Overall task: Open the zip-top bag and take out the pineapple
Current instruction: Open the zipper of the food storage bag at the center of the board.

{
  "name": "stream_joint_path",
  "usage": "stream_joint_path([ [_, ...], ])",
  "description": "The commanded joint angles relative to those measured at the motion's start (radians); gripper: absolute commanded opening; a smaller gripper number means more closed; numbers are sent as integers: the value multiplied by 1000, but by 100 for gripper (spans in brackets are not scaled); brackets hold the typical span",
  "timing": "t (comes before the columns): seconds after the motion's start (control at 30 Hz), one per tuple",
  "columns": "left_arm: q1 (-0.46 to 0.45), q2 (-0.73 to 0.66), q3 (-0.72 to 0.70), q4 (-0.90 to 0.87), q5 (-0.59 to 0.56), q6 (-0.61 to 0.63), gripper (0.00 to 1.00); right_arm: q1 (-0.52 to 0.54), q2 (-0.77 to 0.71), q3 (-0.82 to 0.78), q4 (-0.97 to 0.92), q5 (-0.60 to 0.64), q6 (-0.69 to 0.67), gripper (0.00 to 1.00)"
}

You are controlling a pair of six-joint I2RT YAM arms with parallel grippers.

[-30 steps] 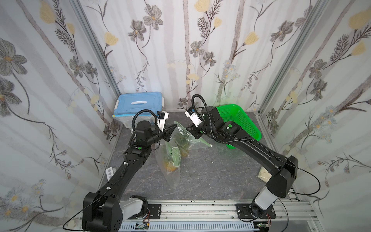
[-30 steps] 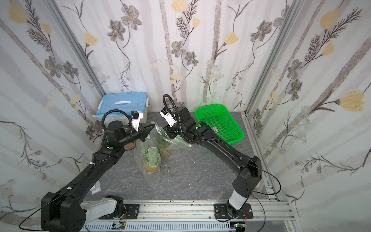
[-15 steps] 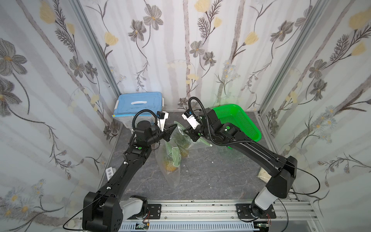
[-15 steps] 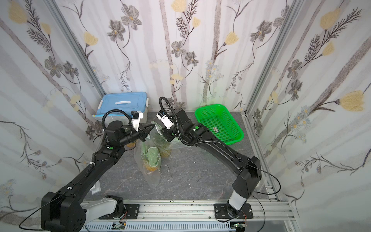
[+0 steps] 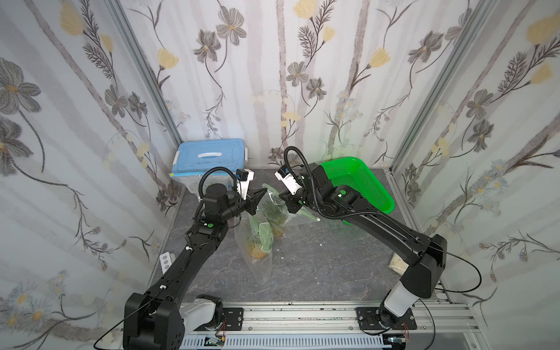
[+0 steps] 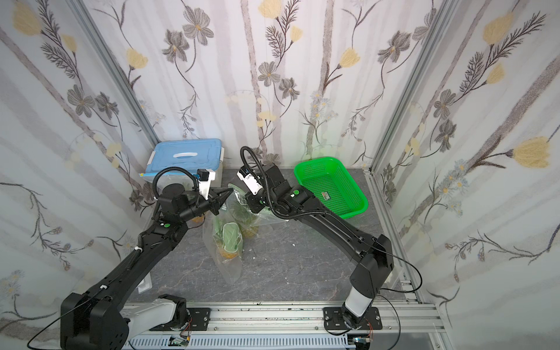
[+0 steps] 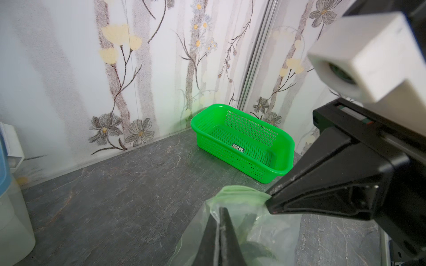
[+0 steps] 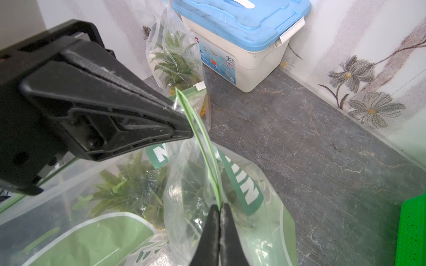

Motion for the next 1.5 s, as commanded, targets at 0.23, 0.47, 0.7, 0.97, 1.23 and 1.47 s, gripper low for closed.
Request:
stream_joint_path([
  [0.23, -24, -85, 90, -245, -111, -170, 76, -1, -14, 4, 57, -17, -18, 0],
  [0.47, -162, -152, 86, -424, -257, -287, 78, 11, -3, 2, 73, -32, -29, 0],
  [0.7, -179, -60, 116, -426, -363, -357, 40, 41, -16, -27, 106, -27, -31, 0],
  [0.97, -182, -60, 78, -290, -352, -423, 49, 90, -24, -47, 110, 68, -10, 0],
  [1.23, -189, -126, 41, -282, -346, -449, 57, 111, 4, -30, 96, 166, 9, 0],
  [1.47, -188, -210, 48, -334, -406, -415, 58, 111, 14, -15, 87, 177, 9, 0],
])
